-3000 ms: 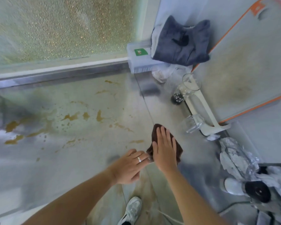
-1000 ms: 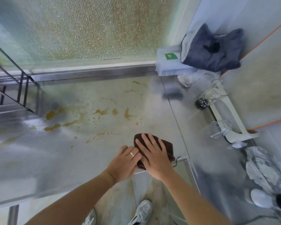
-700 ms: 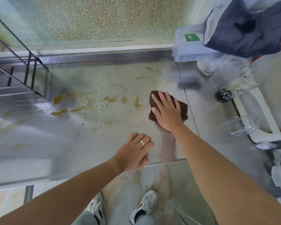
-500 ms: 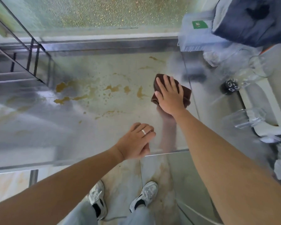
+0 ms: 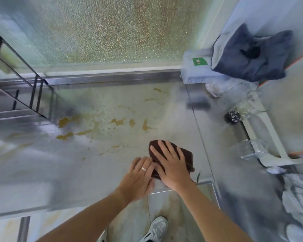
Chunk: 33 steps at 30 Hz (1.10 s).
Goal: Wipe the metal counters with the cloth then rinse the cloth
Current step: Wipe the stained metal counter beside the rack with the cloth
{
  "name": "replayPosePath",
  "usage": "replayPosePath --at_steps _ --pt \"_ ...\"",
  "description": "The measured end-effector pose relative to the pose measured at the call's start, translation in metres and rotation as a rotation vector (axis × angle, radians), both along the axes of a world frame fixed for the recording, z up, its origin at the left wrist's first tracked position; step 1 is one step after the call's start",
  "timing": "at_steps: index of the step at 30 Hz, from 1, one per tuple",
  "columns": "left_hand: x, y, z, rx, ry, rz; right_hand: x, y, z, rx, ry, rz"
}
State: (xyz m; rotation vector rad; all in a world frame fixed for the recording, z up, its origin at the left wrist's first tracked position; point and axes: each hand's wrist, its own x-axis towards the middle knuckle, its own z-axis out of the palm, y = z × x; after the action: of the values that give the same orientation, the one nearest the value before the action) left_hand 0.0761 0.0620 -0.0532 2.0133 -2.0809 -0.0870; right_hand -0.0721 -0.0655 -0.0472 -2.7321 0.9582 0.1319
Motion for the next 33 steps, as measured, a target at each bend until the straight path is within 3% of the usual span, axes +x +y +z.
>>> replayPosePath --at_steps 3,8,15,30,33 --pt "0.0 -0.003 -0.002 0.022 -0.02 0.026 0.029 -0.032 0.0 -0.016 0.006 -0.059" --pt "0.003 -0.013 -0.001 0.009 -0.002 -0.113 0.073 -0.09 -0.006 -0.027 0.01 -0.206" --pt "-0.009 -0.072 0.005 -0.039 0.072 -0.148 0.105 -0.151 -0.007 -0.02 -0.009 -0.217" --pt "-0.018 -0.1 -0.01 -0.014 0.151 -0.188 0.161 -0.251 -0.02 -0.137 -0.08 -0.169" --pt "-0.015 -0.103 -0.01 -0.018 0.14 -0.18 0.157 -0.241 -0.015 -0.084 -0.053 -0.023"
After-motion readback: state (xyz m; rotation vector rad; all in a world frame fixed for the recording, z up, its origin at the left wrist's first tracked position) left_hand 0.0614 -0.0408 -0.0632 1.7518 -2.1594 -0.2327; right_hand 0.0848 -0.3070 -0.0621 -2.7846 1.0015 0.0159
